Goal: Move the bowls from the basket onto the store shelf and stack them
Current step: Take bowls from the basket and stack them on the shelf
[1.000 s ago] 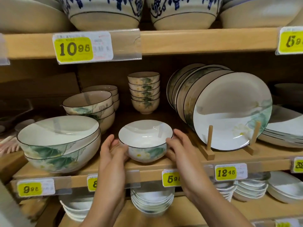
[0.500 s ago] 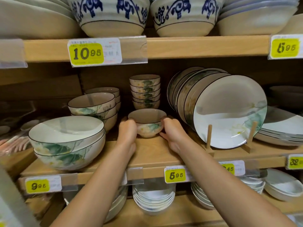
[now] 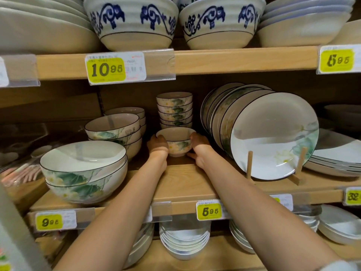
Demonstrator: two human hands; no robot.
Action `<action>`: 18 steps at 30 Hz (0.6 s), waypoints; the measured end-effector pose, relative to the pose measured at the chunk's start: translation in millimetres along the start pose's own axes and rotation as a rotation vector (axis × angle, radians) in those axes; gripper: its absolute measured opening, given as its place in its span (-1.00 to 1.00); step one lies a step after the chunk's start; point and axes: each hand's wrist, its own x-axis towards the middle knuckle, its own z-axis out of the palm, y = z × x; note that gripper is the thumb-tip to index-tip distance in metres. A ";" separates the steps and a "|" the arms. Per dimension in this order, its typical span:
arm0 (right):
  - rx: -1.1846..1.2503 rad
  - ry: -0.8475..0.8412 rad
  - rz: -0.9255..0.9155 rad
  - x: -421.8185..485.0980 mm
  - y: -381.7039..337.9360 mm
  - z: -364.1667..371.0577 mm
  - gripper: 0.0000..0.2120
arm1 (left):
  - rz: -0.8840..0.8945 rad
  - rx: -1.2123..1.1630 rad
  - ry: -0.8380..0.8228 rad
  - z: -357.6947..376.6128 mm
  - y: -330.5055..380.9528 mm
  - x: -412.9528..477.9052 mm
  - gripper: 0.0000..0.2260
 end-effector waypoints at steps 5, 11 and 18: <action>0.050 -0.057 0.017 -22.6 -3.1 -9.3 -0.63 | -0.099 -0.191 -0.014 -7.7 12.8 -28.4 -0.70; 0.126 -0.233 -0.079 -84.7 2.2 -53.9 -0.55 | 0.053 -0.367 -0.151 -62.1 13.5 -118.3 -0.81; 0.255 -0.650 -0.005 -137.6 34.4 -57.8 -0.75 | 0.151 -0.365 -0.018 -119.5 -32.5 -209.0 -0.69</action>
